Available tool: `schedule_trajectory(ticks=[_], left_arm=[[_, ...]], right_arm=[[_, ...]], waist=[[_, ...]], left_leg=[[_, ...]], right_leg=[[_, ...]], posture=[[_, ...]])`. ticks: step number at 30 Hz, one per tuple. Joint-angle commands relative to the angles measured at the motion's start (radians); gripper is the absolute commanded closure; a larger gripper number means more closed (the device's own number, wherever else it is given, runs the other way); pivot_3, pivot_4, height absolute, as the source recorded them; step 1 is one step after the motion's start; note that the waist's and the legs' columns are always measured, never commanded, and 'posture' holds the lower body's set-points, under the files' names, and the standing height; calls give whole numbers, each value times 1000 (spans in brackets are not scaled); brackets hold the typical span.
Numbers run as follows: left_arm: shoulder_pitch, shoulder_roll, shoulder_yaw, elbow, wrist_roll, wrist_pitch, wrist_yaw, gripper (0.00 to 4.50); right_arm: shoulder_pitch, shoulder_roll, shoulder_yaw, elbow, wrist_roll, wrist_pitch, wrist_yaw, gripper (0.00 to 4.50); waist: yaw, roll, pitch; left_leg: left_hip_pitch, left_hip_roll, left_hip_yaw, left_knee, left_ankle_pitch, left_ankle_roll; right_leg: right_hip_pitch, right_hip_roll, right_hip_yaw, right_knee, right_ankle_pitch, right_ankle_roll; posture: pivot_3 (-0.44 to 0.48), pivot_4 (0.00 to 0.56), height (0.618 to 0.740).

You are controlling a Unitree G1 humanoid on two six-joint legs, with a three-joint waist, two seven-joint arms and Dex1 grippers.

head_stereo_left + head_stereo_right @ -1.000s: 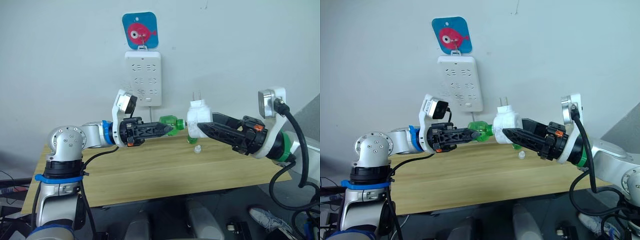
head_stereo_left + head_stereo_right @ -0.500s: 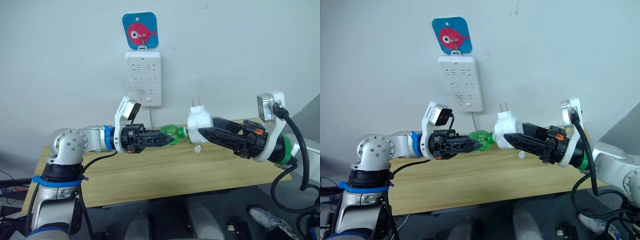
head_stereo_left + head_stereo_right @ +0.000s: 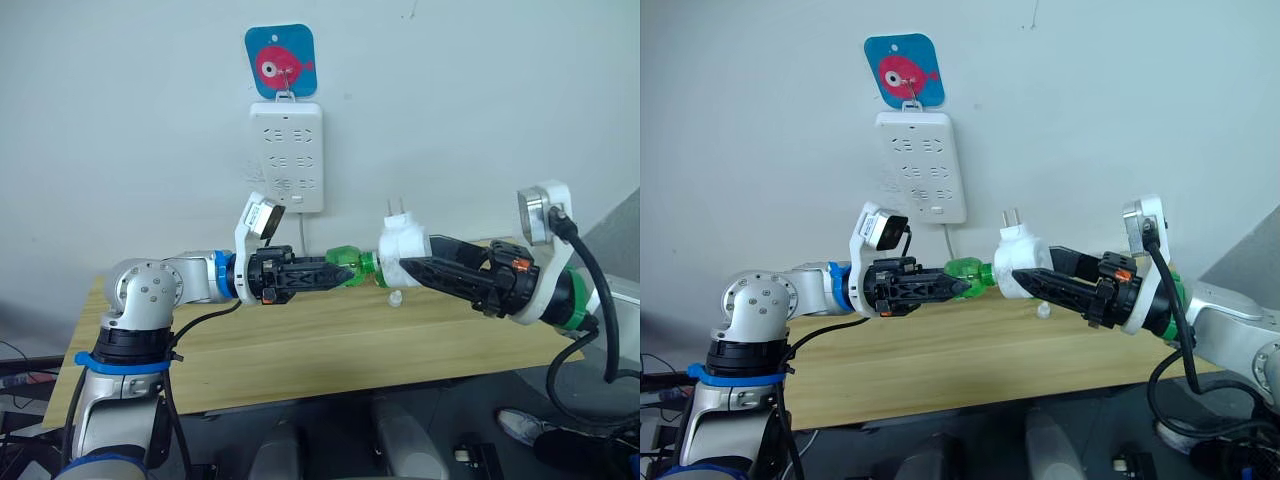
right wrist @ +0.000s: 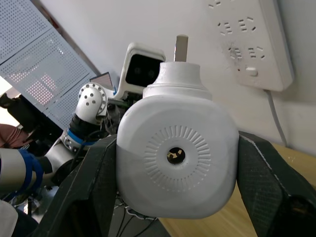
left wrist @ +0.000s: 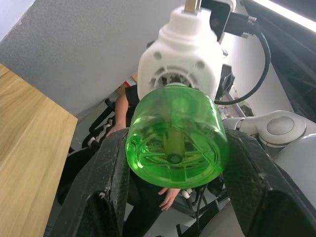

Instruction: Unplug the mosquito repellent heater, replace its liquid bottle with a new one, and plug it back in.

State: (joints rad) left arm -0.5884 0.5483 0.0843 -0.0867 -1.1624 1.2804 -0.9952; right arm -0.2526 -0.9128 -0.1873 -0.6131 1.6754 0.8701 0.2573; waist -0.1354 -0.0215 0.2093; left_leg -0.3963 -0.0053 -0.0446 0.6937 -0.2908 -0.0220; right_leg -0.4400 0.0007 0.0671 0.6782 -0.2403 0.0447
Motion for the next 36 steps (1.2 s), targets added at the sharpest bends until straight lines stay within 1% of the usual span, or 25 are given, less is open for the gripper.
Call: schedule_trajectory(ticks=[1,5,13,26,36], left_arm=[[-35,-2,2,-17,-9,-20,-27,2179],[-34,-2,-3,-21,-5,-20,-36,2180],[-16,-4,-4,-32,1,-24,-31,2180],[0,-17,13,-42,-24,-16,-9,2181],[5,-32,27,-46,-63,3,17,2181]], right_arm=[[3,-16,15,-59,16,21,58,1528],[2,-16,14,-51,21,13,61,1528],[1,-2,0,-29,79,-16,13,1528],[19,8,-21,6,176,-48,-78,1528],[49,9,-34,-4,191,-57,-109,1528]], waist=[[0,0,0],[0,0,0],[0,0,0],[0,0,0],[1,0,0]], left_leg=[[0,0,0,0,0,0],[0,0,0,0,0,0],[0,0,0,0,0,0],[0,0,0,1,0,0],[0,0,-1,1,0,0]], right_leg=[[0,0,0,0,0,0],[0,0,-1,0,0,0],[0,0,0,0,0,0],[0,0,1,0,0,0],[0,0,1,0,0,0]], posture=[[-178,164,733],[-176,165,733],[-177,167,733],[-176,167,733],[-177,166,733]])
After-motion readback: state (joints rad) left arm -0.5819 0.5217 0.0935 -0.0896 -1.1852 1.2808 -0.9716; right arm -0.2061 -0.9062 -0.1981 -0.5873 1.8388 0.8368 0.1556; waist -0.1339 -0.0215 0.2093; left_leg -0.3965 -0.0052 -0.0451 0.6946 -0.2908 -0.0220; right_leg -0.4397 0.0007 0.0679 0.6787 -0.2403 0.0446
